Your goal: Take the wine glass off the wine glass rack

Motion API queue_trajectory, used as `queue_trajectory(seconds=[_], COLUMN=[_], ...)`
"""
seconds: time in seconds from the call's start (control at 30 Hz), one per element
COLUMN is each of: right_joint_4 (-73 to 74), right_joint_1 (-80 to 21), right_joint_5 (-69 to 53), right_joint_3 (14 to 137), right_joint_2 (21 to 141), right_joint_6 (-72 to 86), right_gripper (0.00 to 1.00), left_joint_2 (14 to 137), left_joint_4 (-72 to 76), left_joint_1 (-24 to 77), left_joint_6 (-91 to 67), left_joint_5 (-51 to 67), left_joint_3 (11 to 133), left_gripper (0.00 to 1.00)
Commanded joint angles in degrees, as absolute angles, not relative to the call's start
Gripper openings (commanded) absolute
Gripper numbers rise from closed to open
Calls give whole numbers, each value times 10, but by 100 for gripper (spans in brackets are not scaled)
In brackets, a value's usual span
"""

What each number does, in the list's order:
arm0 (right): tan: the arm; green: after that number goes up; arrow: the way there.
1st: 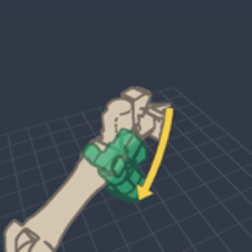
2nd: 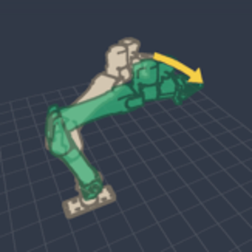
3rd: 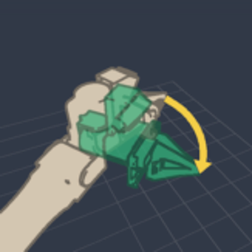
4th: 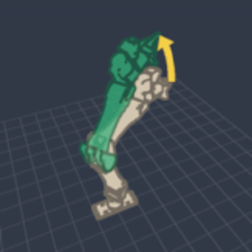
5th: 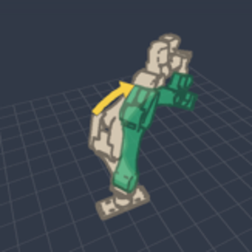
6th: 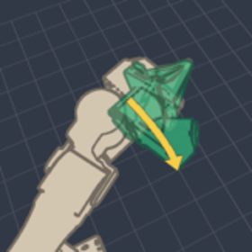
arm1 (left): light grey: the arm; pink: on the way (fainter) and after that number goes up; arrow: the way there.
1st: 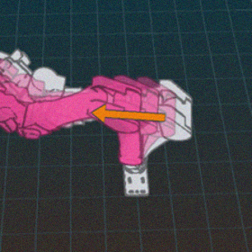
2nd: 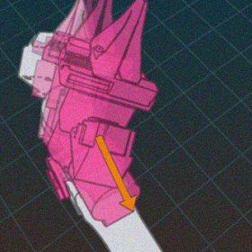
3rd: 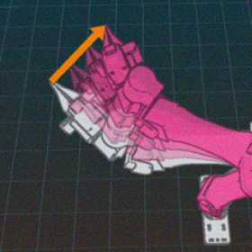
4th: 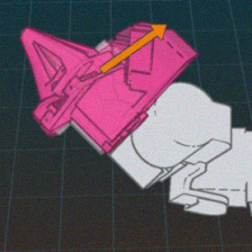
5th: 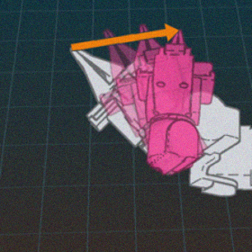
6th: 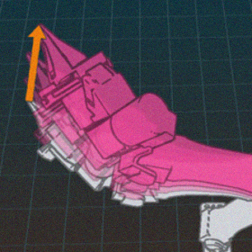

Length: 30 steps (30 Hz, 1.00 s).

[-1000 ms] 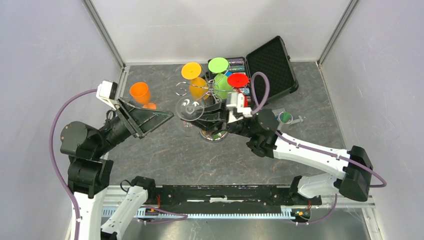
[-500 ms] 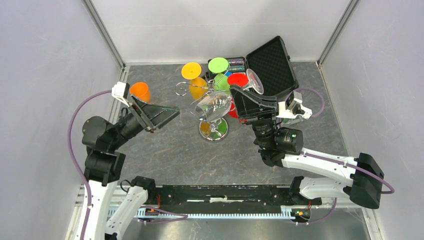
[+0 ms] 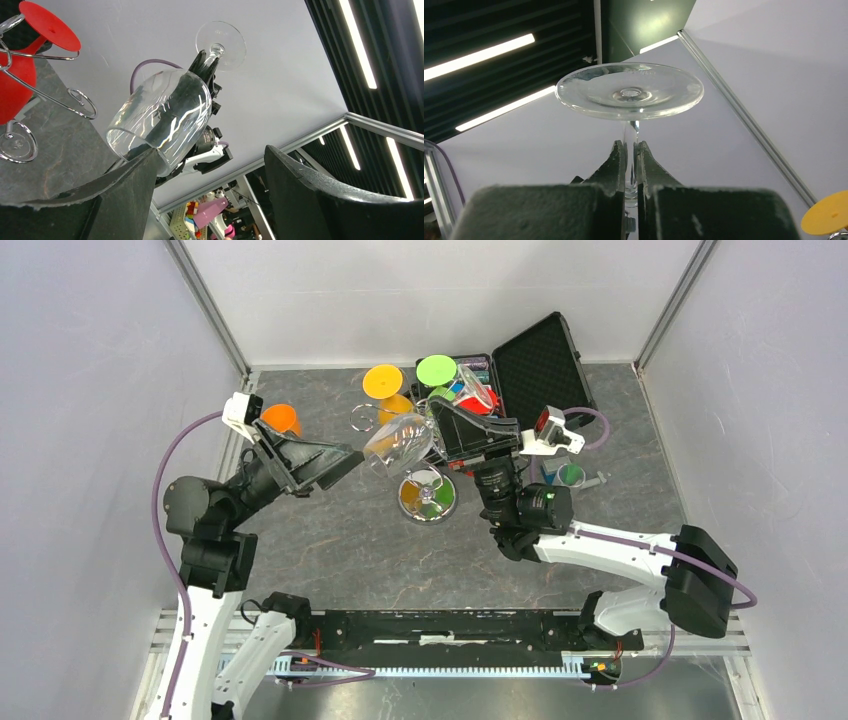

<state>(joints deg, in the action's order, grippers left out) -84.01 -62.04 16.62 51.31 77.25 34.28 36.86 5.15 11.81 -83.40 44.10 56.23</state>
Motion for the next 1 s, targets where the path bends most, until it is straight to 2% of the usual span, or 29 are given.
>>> queue_trajectory(seconds=[0.0, 0.7, 0.97], right_joint_4=[-982, -1062, -1076], right_joint_1=[-623, -623, -623], right_joint_5=[174, 218, 226], right_joint_3=[543, 523, 505], right_joint_2=[778, 785, 774], right_joint_6=[378, 349, 342], right_gripper=[0, 0, 0], left_joint_2=[377, 360, 329], left_joint_4=[95, 72, 22], left_joint_1=[122, 128, 128], left_joint_6=[-866, -865, -839], left_joint_5=[457, 413, 335], left_joint_3=[562, 565, 555], left_gripper=[80, 81, 81])
